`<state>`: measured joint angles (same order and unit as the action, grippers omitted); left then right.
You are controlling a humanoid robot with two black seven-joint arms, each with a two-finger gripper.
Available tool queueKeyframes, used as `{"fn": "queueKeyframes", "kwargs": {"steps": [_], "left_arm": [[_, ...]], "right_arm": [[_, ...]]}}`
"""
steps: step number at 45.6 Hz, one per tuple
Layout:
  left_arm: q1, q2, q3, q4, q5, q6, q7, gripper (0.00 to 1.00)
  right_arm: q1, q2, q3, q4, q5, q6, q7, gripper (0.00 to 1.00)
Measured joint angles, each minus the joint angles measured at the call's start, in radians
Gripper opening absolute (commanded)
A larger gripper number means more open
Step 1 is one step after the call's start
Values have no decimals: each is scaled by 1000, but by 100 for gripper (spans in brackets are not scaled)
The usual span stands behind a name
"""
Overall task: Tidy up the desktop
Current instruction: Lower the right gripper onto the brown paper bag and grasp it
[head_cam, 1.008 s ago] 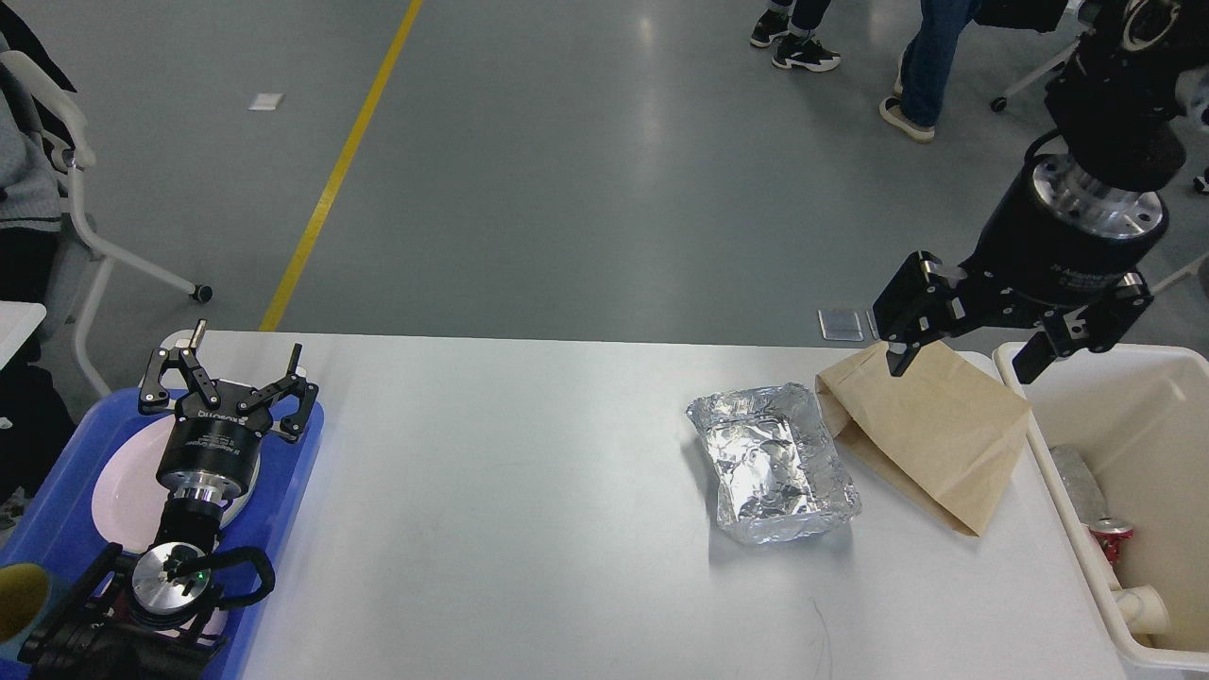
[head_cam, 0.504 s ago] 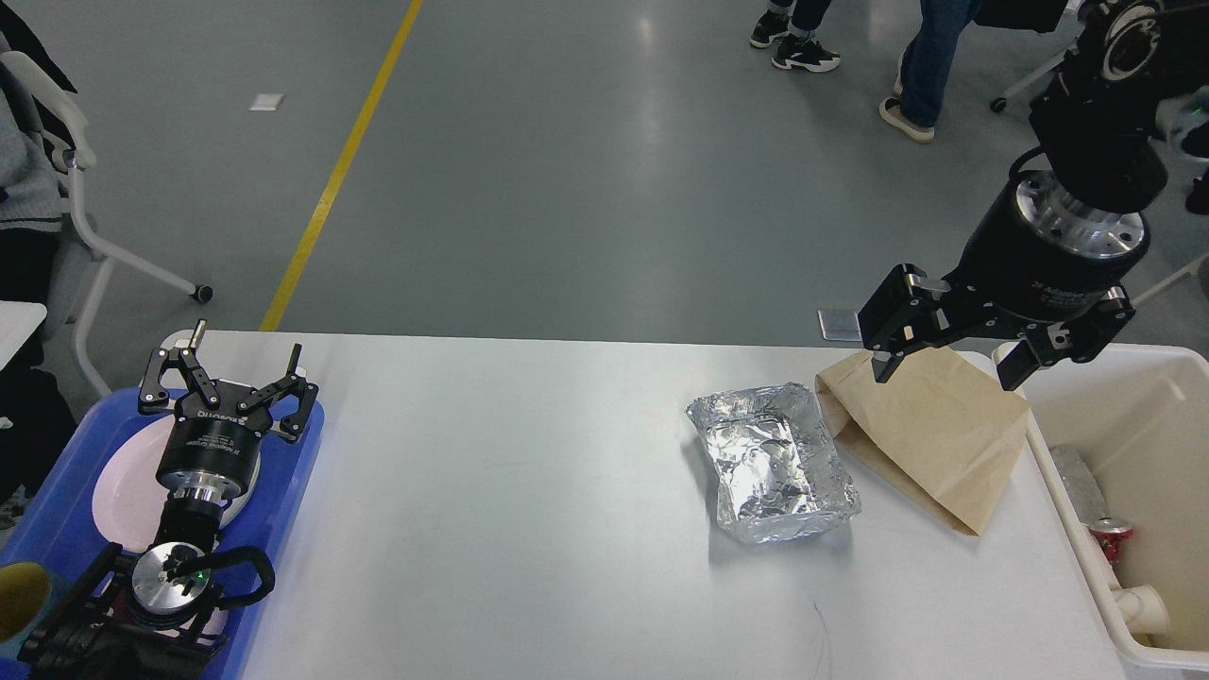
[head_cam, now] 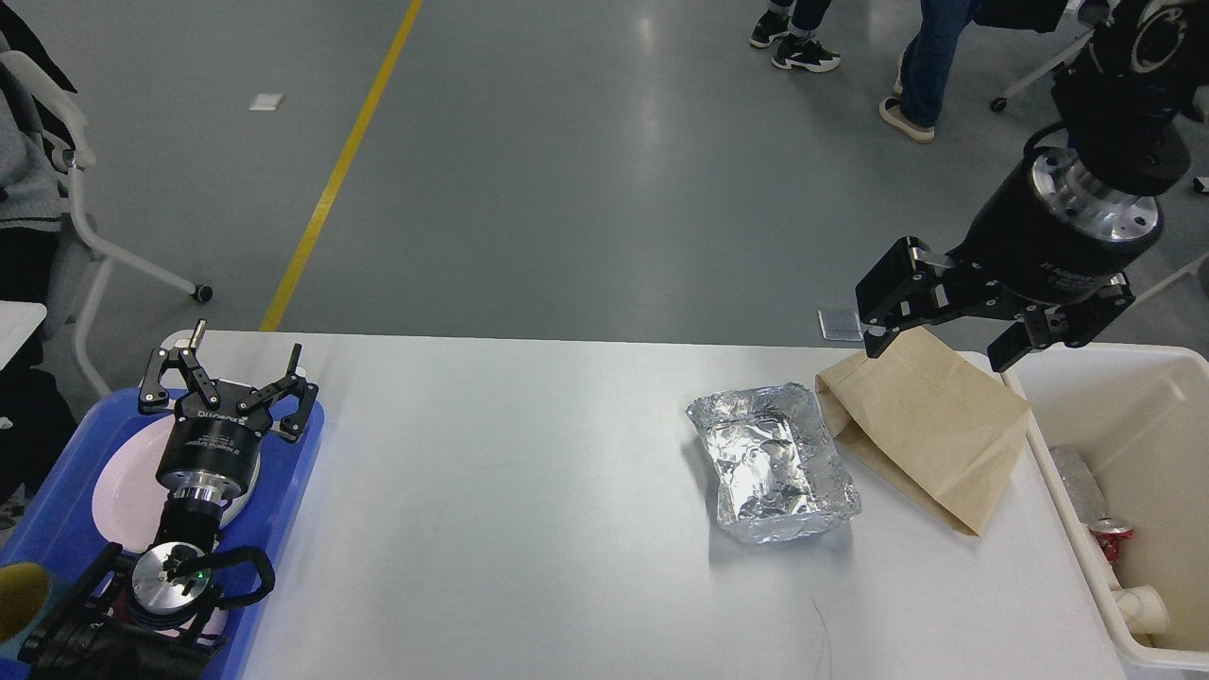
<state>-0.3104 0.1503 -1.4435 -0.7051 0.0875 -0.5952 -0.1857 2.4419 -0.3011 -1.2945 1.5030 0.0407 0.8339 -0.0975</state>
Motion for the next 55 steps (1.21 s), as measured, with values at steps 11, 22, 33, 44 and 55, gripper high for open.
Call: {"fn": "queueKeyframes", "kwargs": {"steps": [11, 22, 33, 44, 55], "left_arm": [[0, 0, 0, 0, 0, 0, 0, 96], [1, 0, 0, 0, 0, 0, 1, 96], [1, 0, 0, -1, 0, 0, 1, 96], [1, 0, 0, -1, 0, 0, 0, 96], [0, 0, 0, -1, 0, 0, 0, 96]], "right_arm": [[-234, -55, -4, -245, -91, -12, 36, 100], [-672, -64, 69, -731, -101, -17, 50, 100], [-1044, -48, 170, -1087, -96, -60, 51, 100], [-1223, -10, 216, -1180, -90, -218, 50, 100], [-1334, -20, 312, -1183, -84, -360, 40, 100]]}}
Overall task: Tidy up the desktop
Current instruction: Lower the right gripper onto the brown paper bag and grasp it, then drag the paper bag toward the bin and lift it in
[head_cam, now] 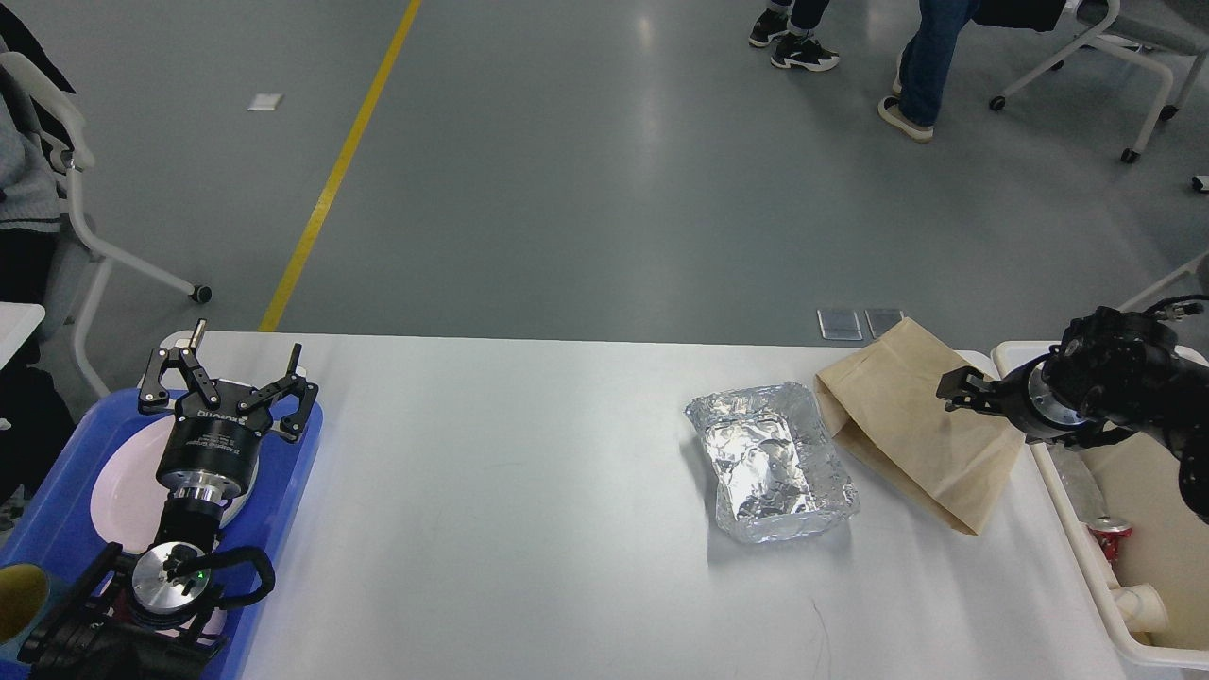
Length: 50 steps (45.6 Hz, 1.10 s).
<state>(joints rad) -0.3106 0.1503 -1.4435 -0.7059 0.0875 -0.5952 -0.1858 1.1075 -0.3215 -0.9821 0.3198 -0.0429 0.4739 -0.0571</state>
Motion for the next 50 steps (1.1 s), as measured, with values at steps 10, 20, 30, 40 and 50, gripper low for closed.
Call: {"fn": "queueKeyframes", "kwargs": {"steps": [10, 20, 30, 40, 50], "left_arm": [[0, 0, 0, 0, 0, 0, 0, 96], [0, 0, 0, 1, 0, 0, 0, 96], [0, 0, 0, 1, 0, 0, 0, 96], [0, 0, 0, 1, 0, 0, 0, 96], [0, 0, 0, 0, 0, 0, 0, 96]], "right_arm": [[-48, -6, 15, 0, 49, -56, -4, 100], [-97, -5, 47, 0, 122, -121, -3, 100], [-127, -4, 55, 0, 128, -177, -3, 100], [-190, 8, 143, 6, 128, -234, -2, 100], [-232, 26, 192, 12, 127, -333, -2, 81]]}}
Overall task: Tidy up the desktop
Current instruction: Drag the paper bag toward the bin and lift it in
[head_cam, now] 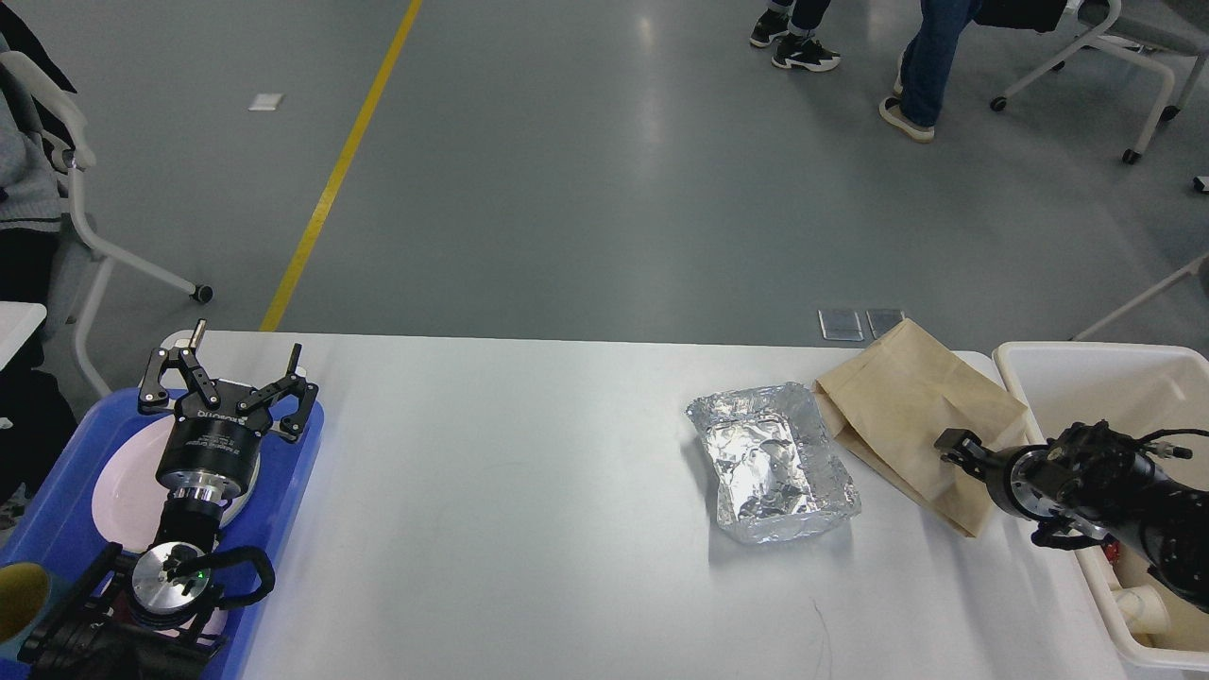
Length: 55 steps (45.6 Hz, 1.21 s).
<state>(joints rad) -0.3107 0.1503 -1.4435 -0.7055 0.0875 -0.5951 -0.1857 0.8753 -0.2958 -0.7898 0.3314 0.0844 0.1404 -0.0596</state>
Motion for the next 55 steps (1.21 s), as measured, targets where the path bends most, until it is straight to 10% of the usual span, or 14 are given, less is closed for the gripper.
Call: {"fn": "queueKeyframes", "kwargs": {"steps": [10, 55], "left_arm": [[-1, 0, 0, 0, 0, 0, 0, 96], [0, 0, 0, 0, 0, 0, 0, 96]], "right_arm": [[-24, 1, 54, 3, 1, -35, 0, 0], [81, -152, 30, 196, -17, -52, -48, 0]]}}
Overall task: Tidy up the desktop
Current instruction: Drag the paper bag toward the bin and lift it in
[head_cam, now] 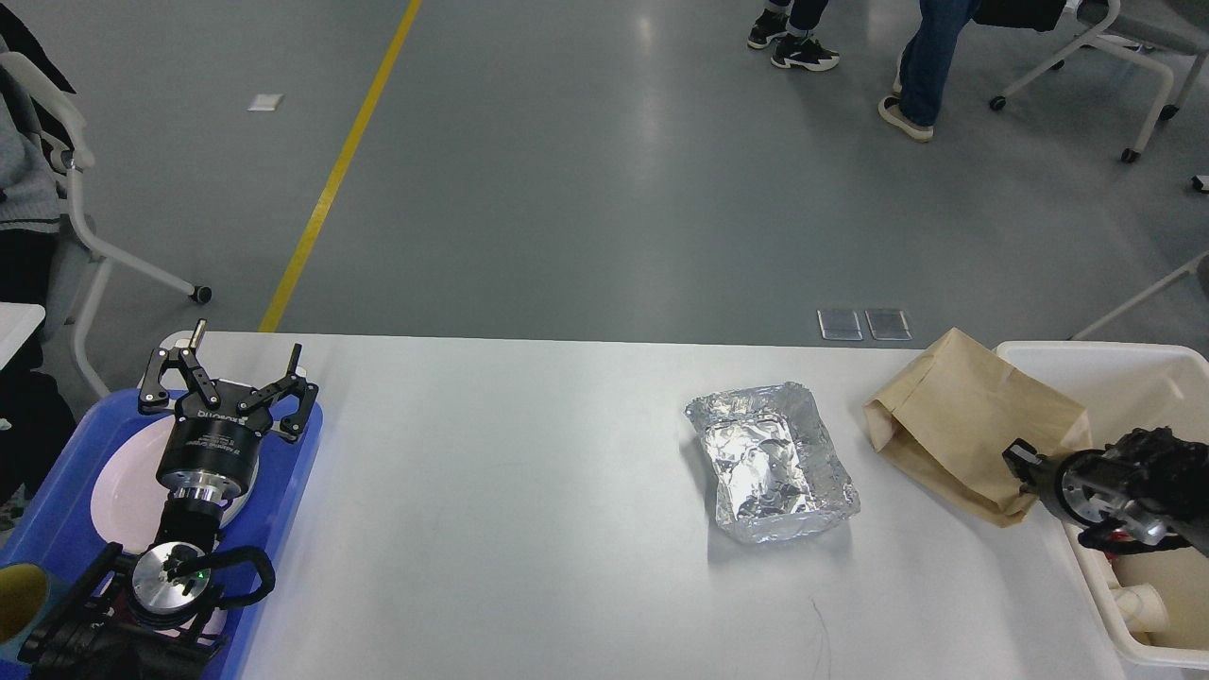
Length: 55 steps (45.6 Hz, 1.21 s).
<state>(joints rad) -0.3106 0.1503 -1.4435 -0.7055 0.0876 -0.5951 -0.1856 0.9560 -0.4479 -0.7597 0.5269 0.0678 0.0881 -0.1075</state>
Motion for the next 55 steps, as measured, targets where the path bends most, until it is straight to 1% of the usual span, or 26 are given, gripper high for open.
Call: {"fn": "queueKeyframes", "kwargs": {"steps": [7, 16, 18, 19, 23, 30, 37, 44, 49, 55], "left_arm": [[-1, 0, 0, 0, 0, 0, 0, 96], [0, 0, 0, 0, 0, 0, 0, 96], [0, 0, 0, 0, 0, 0, 0, 96], [0, 0, 0, 0, 0, 0, 0, 96], [0, 0, 0, 0, 0, 0, 0, 96], [1, 0, 0, 0, 0, 0, 0, 96], [1, 0, 0, 0, 0, 0, 0, 96], [1, 0, 0, 0, 0, 0, 0, 96], [1, 0, 0, 0, 0, 0, 0, 96], [1, 0, 0, 0, 0, 0, 0, 96]], "right_arm": [[188, -106, -118, 185, -1, 65, -34, 0], [502, -197, -328, 419, 1, 167, -40, 0], [583, -206, -384, 472, 2, 193, -40, 0], [654, -210, -433, 518, 2, 216, -40, 0], [811, -211, -536, 624, 2, 258, -40, 0], [1058, -184, -699, 802, 3, 286, -41, 0], [1189, -159, -785, 908, -2, 301, -53, 0], [1277, -158, -799, 953, -16, 395, -89, 0], [1302, -153, -795, 971, -24, 424, -98, 0], [1300, -150, -793, 967, -47, 420, -99, 0]]}}
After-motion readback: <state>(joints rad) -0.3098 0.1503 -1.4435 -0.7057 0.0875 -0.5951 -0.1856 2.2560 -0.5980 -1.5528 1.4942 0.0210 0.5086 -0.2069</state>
